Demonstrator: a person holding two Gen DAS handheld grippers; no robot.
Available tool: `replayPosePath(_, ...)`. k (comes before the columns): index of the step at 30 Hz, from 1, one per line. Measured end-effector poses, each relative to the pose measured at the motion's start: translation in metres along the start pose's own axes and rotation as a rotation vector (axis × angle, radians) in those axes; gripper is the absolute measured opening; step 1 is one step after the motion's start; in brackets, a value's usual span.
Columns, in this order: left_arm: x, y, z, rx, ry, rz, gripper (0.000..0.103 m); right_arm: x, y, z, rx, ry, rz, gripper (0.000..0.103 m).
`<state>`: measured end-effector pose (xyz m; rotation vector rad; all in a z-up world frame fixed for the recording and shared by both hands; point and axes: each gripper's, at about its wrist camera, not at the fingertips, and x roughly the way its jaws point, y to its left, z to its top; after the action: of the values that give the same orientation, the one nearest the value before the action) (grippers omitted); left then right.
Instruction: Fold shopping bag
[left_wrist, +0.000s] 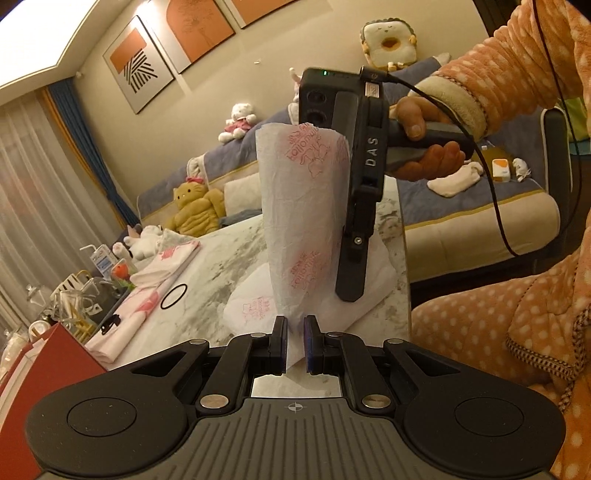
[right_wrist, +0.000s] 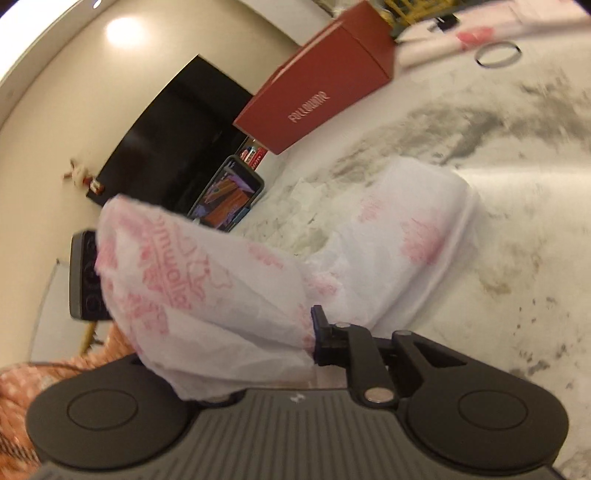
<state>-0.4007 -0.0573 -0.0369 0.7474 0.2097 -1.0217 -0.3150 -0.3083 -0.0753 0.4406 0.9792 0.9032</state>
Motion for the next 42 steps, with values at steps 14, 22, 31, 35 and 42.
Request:
replayPosePath(14,-0.001,-0.001,-0.002,0.01,-0.031,-0.008,0.014,-0.006,0.075,-0.022,-0.563,-0.015,-0.257,0.029)
replayPosePath(22,0.004,-0.01,0.008,0.131,-0.001,-0.043,0.014,0.005,0.084,-0.035,-0.697,0.036,-0.311,0.029)
replayPosePath(31,0.005,-0.026,0.022,0.191,-0.014,-0.12,0.014,0.016,0.091,-0.045,-0.8,0.071,-0.34,0.029)
replayPosePath(35,0.012,-0.023,0.023,0.116,0.023,-0.146,0.014,0.017,0.09,-0.047,-0.807,0.073,-0.344,0.029)
replayPosePath(42,0.019,0.001,0.006,-0.05,0.051,-0.275,0.014,-0.019,0.092,-0.055,-0.8,-0.004,-0.232,0.04)
